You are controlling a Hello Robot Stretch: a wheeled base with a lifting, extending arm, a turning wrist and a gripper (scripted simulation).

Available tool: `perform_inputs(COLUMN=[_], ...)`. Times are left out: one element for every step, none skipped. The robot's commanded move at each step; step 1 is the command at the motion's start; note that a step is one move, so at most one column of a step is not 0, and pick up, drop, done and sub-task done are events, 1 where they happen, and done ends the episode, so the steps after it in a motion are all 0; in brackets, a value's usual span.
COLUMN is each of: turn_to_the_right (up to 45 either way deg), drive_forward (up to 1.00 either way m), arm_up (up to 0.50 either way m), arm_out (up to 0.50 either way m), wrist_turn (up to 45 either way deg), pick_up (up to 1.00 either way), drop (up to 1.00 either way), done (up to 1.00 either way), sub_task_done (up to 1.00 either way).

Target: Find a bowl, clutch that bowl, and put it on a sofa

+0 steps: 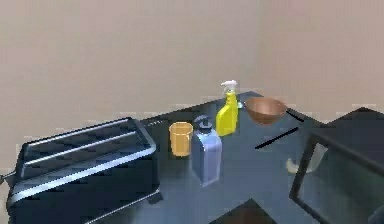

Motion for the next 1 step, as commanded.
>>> perform_inputs(turn_to_the_right=[-45.0], drive_forward=[0.00], arm_up=[0.00], arm_out=[0.00], wrist_turn=[0.0], pick_up=[0.00], drop=[0.00], done=[0.00], sub_task_done=[0.00])
